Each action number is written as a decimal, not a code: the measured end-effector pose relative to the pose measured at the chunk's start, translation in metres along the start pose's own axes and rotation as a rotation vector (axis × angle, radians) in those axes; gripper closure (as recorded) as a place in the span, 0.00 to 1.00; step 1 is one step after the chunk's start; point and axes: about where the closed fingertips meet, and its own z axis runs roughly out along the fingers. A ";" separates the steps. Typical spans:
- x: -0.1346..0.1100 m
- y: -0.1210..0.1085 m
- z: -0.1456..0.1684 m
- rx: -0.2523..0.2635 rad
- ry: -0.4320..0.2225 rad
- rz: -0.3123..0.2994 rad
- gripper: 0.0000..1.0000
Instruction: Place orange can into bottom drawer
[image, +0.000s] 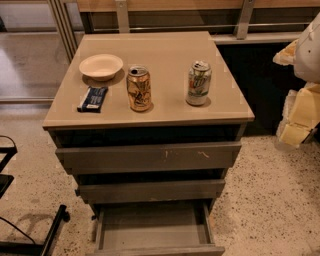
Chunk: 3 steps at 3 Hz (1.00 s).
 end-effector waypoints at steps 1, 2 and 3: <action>0.000 0.000 0.000 0.000 0.000 0.000 0.00; -0.028 -0.013 0.001 0.013 -0.064 -0.017 0.00; -0.064 -0.032 0.008 0.024 -0.134 -0.037 0.00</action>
Offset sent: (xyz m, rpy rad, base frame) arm 0.0476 0.0597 0.0174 0.1379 -0.0659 0.0785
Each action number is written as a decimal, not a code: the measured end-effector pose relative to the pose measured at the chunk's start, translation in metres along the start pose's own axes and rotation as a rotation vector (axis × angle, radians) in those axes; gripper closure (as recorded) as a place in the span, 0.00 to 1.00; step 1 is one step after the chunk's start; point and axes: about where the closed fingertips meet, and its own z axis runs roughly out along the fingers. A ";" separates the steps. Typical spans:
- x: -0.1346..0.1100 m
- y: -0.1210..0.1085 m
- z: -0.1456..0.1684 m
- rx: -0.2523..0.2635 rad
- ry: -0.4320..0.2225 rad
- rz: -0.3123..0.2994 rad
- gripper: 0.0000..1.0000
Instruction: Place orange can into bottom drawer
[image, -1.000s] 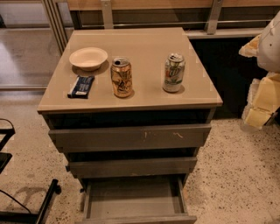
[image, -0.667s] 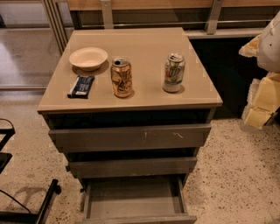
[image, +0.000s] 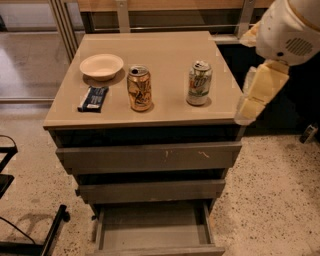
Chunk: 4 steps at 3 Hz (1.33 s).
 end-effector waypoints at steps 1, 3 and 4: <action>-0.034 -0.022 0.017 0.007 -0.071 -0.009 0.00; -0.068 -0.045 0.045 0.008 -0.169 -0.012 0.00; -0.068 -0.044 0.054 -0.004 -0.168 -0.012 0.00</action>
Offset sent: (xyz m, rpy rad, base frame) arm 0.0996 0.0929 -0.0117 0.2377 -0.0730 0.0811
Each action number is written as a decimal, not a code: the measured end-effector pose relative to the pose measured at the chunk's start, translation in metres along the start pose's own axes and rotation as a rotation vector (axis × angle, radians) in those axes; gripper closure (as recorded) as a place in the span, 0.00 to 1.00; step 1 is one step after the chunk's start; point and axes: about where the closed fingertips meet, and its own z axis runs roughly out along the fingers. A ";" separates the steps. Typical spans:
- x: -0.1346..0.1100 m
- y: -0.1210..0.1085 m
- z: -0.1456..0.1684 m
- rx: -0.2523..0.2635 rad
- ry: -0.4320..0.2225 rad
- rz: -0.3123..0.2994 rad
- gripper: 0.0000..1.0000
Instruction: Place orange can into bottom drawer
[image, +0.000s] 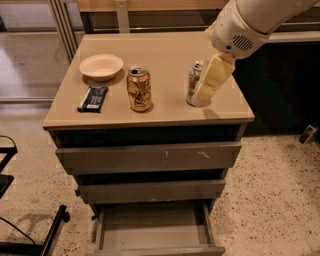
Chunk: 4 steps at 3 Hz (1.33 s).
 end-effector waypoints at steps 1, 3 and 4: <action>-0.008 -0.003 0.015 -0.008 -0.032 0.001 0.00; -0.043 -0.019 0.052 -0.021 -0.130 -0.020 0.00; -0.061 -0.026 0.076 -0.040 -0.165 -0.031 0.00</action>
Offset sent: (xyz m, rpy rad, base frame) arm 0.0434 0.0546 -0.0195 0.1314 -0.0223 0.0575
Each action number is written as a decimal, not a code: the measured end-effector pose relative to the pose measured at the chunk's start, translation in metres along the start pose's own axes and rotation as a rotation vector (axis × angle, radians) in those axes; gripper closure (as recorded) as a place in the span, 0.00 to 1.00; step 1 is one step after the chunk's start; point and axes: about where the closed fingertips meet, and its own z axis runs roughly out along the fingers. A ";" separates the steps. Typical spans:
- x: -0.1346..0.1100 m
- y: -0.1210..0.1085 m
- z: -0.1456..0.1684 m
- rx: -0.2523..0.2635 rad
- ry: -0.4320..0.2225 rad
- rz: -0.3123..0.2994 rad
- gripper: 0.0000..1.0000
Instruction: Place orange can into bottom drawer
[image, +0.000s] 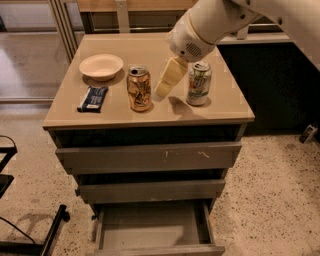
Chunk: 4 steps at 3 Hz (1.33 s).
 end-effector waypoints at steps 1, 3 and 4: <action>-0.006 -0.006 0.039 -0.028 -0.026 0.004 0.00; -0.012 -0.015 0.077 -0.046 -0.059 0.020 0.00; -0.017 -0.020 0.091 -0.061 -0.074 0.031 0.00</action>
Offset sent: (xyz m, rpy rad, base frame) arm 0.0403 0.0505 -0.0528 0.0597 0.0331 0.0262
